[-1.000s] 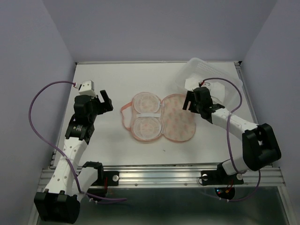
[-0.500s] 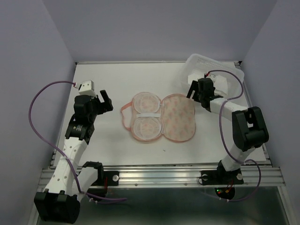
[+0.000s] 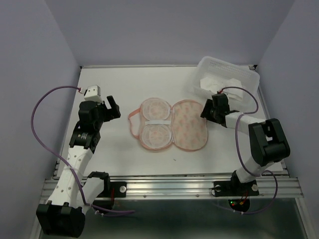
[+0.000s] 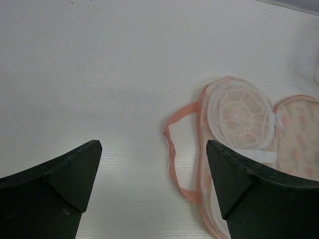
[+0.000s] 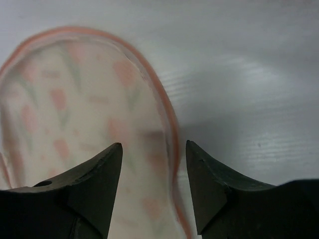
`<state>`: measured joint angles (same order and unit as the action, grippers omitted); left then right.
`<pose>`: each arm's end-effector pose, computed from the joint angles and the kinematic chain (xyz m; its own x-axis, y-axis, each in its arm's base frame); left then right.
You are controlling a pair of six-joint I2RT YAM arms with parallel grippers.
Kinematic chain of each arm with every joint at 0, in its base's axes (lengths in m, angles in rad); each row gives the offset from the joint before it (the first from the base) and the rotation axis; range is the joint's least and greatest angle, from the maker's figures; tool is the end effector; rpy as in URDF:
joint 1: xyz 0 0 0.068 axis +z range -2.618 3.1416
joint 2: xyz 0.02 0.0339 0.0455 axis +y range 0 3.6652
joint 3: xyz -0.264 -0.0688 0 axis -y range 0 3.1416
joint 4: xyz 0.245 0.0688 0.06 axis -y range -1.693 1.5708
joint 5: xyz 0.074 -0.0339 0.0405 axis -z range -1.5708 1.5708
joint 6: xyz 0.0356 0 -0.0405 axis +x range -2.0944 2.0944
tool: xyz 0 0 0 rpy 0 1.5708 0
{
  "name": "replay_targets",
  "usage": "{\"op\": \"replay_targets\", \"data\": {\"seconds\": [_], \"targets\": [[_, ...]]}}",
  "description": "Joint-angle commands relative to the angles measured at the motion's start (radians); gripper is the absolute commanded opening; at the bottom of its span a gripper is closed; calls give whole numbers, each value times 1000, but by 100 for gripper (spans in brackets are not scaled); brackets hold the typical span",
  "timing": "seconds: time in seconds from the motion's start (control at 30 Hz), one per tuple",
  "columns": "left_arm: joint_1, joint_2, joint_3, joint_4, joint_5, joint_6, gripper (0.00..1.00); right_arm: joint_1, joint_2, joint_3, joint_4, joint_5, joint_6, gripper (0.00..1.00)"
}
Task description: Unzip the laundry bag and remove the bra
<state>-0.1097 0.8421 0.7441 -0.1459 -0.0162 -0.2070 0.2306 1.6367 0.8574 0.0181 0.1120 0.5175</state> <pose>0.1991 -0.0214 0.3197 -0.2542 -0.1787 -0.9505 0.0425 0.9798 -0.1956 0.3251 0.0722 0.1720 -0.6570 0.3507 -0.6673 0.2033 0.9348 0.2912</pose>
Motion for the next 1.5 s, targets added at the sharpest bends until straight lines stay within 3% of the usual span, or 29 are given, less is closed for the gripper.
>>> {"op": "replay_targets", "data": {"seconds": [0.0, 0.17, 0.43, 0.5, 0.63, 0.93, 1.1, 1.47], "targets": [[4, -14, -15, 49, 12, 11, 99, 6, -55, -41, -45, 32, 23, 59], [4, -17, -15, 49, 12, 11, 99, 6, -51, -83, -53, 12, 38, 51], [4, -20, -15, 48, 10, 12, 99, 26, -61, -120, -76, 9, 15, 28], [4, -21, -15, 48, 10, 12, 99, 26, -54, -112, -86, 9, 7, 14], [4, -23, -15, 46, 6, 12, 99, 44, -69, -80, -112, 40, -2, 1], [4, -21, -15, 46, 4, 15, 99, 139, -190, 242, -343, 114, -132, 1], [4, -17, -15, 45, 2, 15, 99, 191, -100, 503, -471, 68, -174, 1], [4, -6, -17, 46, 1, 17, 99, 380, 84, 732, -515, 69, -198, 1]]}}
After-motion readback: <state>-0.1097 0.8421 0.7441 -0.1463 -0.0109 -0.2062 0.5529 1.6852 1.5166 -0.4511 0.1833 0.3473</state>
